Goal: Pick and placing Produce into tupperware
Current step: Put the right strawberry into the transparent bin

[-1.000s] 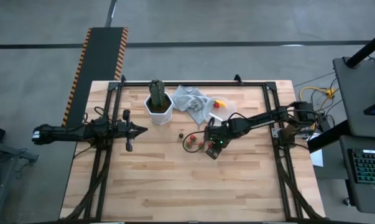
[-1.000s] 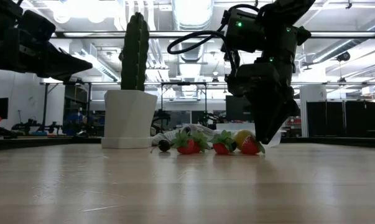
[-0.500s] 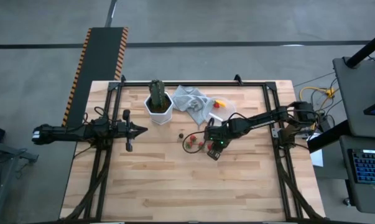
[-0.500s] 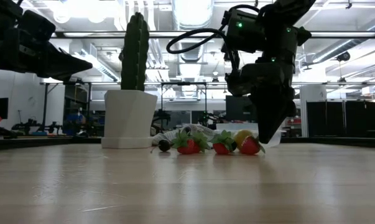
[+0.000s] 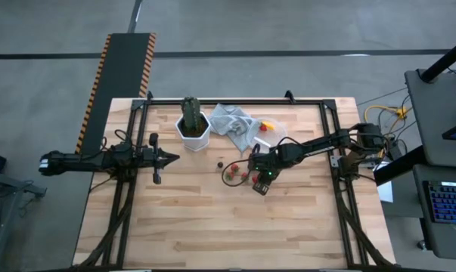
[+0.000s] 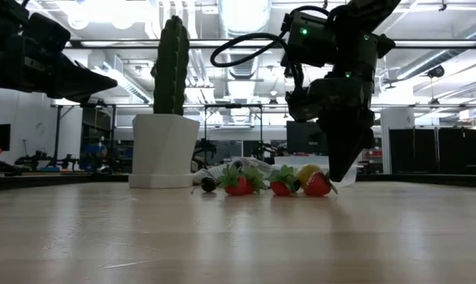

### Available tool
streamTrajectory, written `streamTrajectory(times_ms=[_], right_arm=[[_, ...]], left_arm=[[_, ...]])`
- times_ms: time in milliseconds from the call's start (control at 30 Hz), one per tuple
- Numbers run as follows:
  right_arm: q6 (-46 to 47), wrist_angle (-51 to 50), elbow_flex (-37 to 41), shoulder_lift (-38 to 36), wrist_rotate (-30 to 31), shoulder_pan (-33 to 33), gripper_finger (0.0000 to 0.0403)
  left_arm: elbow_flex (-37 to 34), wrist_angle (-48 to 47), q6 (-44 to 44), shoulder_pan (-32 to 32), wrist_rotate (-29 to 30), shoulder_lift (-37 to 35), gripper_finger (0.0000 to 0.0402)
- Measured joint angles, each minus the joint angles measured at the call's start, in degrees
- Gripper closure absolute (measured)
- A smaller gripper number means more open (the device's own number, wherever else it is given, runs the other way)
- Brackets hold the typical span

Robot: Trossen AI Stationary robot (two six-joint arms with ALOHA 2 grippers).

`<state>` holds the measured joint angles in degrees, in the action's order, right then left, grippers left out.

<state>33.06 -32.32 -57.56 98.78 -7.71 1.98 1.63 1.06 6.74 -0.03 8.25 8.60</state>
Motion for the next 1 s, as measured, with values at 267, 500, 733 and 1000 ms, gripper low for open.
streamTrajectory(times_ms=[267, 500, 733, 1000], right_arm=[[-0.8, 0.0, -0.1, 0.0, 0.2, 1.2, 0.0395], [-0.7, 0.0, -0.1, -1.5, 1.5, 1.6, 0.0395], [-3.5, 1.5, -0.1, -7.0, 3.6, 1.7, 0.0395], [-9.4, 7.1, -0.2, -15.6, 8.1, 1.8, 0.0395]], left_arm=[[0.0, 0.0, 0.0, 0.0, 0.0, 0.0, 0.0402], [0.0, 0.0, 0.0, 0.0, 0.0, 0.0, 0.0402], [0.0, 0.0, 0.0, 0.0, 0.0, 0.0, 0.0402], [0.0, 0.0, 0.0, 0.0, 0.0, 0.0, 0.0402]])
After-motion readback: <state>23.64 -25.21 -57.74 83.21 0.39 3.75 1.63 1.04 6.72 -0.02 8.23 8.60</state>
